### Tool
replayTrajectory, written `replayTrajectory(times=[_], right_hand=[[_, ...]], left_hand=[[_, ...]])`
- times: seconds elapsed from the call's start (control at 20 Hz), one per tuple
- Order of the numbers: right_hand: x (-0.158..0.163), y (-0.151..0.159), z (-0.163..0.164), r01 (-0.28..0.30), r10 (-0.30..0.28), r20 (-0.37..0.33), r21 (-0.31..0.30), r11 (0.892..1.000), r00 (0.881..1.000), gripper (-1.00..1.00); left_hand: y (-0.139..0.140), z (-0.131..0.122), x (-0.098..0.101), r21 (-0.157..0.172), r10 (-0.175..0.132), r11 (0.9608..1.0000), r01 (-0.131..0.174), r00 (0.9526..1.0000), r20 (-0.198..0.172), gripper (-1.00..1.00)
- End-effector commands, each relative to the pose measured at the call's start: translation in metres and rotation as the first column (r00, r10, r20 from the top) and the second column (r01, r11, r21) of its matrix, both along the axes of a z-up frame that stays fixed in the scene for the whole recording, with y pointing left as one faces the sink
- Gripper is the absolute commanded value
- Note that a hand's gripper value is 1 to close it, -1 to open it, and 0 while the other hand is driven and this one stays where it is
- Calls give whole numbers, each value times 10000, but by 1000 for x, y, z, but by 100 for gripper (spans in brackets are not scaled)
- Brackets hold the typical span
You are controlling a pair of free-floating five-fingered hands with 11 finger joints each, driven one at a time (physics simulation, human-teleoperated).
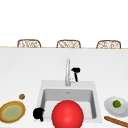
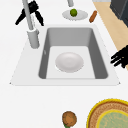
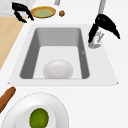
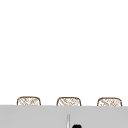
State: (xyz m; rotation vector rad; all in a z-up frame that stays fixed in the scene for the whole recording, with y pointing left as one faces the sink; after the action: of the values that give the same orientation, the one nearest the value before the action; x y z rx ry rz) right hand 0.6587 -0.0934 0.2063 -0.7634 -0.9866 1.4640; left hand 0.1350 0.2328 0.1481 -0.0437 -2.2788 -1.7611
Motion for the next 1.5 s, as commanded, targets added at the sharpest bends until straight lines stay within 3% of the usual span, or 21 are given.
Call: replayTrajectory(times=[0.0,0.15,0.35,0.6,0.75,0.95,1.0,1.05,1.1,1.3,1.4,1.45], right_hand=[[0,-10,-8,736,-746,-172,-524,9959,9971,-100],[10,-9,-23,386,-433,-654,-711,9967,9969,-100],[17,-7,-28,410,-469,-976,-621,9972,9941,-100],[38,2,-26,692,-906,-2137,-1057,9920,9727,-100],[47,5,-27,574,-961,-2935,-1378,9888,9511,-100],[49,3,-39,493,-970,-3479,-1434,9884,9325,-100],[47,1,-43,467,-922,-3477,-1369,9895,9330,-100],[46,-2,-45,492,-866,-3379,-1177,9918,9372,100],[44,-5,-44,365,-680,-3246,-1022,9941,9434,100],[31,-13,-34,-536,222,-4007,-672,9963,9159,100],[32,-13,-35,-1429,950,-4573,-712,9872,8842,100],[33,-15,-35,-1537,1083,-4672,-600,9863,8775,100]], left_hand=[[0,0,0,0,0,10000,0,10000,0,0],[0,0,0,0,0,10000,0,10000,0,0],[0,0,0,0,0,10000,0,10000,0,0],[0,0,0,0,0,10000,0,10000,0,0],[0,0,0,0,0,10000,0,10000,0,0],[0,0,0,0,0,10000,0,10000,0,0],[0,0,0,0,0,10000,0,10000,0,0],[0,0,0,0,0,10000,0,10000,0,0],[0,0,0,0,0,10000,0,10000,0,0],[0,0,0,0,0,10000,0,10000,0,0],[0,0,0,0,0,10000,0,10000,0,0],[0,0,0,0,0,10000,0,10000,0,0]])
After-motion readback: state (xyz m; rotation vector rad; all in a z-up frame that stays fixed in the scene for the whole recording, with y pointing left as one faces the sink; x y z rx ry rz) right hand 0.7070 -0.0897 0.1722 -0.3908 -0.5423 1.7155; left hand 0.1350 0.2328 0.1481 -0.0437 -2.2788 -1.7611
